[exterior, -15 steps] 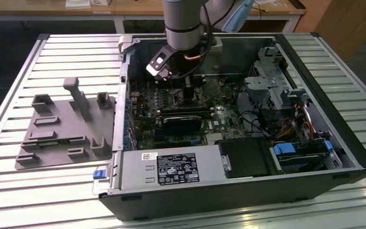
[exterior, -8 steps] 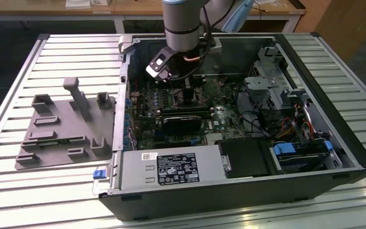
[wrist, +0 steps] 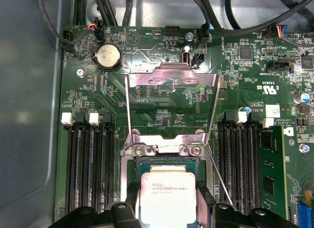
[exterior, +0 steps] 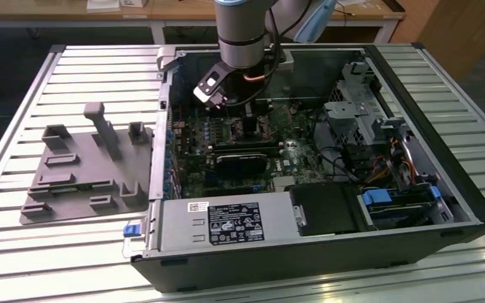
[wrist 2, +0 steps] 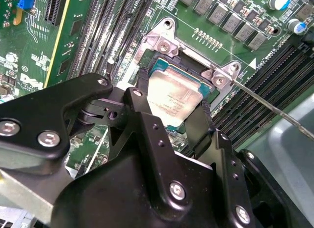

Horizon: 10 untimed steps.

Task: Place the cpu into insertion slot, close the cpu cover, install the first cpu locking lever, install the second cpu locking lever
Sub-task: 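Place the cpu into insertion slot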

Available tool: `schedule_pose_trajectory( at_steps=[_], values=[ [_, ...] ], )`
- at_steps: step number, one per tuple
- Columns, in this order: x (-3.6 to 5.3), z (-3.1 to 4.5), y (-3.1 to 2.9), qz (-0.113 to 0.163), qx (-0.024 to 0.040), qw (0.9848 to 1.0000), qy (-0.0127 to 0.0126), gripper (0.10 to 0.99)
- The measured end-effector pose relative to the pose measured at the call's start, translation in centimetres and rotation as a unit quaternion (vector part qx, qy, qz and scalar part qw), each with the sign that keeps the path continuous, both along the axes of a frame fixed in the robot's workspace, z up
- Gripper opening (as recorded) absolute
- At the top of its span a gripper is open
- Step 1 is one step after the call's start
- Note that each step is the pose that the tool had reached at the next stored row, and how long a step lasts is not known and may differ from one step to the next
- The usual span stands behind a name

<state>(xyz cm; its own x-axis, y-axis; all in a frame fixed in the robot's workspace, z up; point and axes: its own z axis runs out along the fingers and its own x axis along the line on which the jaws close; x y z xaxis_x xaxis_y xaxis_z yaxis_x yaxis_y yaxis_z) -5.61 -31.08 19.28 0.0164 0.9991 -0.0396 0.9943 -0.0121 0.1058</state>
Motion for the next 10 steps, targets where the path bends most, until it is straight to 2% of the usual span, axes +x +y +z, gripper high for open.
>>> schedule_pose_trajectory(
  at_steps=[10],
  values=[
    [0.03,-0.08,0.00,0.000,-0.0001,1.0000,0.0000,0.537]
  ],
)
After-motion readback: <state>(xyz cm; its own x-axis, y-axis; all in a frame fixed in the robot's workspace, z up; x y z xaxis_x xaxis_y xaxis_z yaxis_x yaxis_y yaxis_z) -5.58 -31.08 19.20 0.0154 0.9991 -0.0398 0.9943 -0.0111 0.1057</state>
